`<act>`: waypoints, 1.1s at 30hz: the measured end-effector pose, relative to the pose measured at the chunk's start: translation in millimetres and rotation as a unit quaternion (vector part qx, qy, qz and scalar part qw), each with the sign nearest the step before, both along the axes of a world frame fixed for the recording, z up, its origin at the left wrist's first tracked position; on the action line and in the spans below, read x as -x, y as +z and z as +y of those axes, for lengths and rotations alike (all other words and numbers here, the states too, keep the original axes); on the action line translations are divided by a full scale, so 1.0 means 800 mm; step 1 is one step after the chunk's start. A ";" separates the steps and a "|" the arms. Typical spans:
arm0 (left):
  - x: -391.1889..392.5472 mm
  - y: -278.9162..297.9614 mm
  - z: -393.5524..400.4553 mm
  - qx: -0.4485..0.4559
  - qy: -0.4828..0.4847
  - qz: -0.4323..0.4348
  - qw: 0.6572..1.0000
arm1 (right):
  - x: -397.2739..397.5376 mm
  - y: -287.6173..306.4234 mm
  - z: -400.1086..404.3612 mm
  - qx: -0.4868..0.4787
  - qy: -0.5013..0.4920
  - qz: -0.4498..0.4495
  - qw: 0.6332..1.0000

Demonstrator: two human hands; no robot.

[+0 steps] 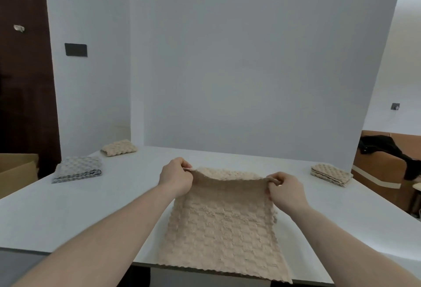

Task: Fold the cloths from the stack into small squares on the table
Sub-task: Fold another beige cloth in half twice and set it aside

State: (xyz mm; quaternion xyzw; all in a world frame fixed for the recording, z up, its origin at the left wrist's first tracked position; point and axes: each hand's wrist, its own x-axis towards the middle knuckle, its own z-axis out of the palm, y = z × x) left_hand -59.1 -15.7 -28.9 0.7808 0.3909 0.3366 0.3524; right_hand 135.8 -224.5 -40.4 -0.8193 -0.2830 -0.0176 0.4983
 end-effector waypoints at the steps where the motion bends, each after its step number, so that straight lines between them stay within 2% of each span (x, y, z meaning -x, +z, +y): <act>1: -0.003 -0.003 0.002 -0.002 -0.001 -0.001 1.000 | -0.003 -0.003 0.003 0.002 0.000 -0.004 1.000; 9: 0.004 -0.011 -0.004 -0.017 -0.023 -0.016 0.999 | 0.005 -0.009 -0.003 0.005 -0.003 -0.011 1.000; 18: 0.070 -0.029 -0.036 -0.046 -0.073 0.012 0.996 | 0.053 -0.015 -0.065 0.089 0.047 -0.052 0.994; 27: 0.124 -0.063 -0.070 -0.097 -0.114 0.109 0.983 | 0.098 -0.053 -0.106 0.165 0.078 -0.100 0.978; 33: 0.141 -0.077 -0.080 -0.128 -0.146 0.219 0.956 | 0.110 -0.068 -0.124 0.249 0.087 -0.084 0.961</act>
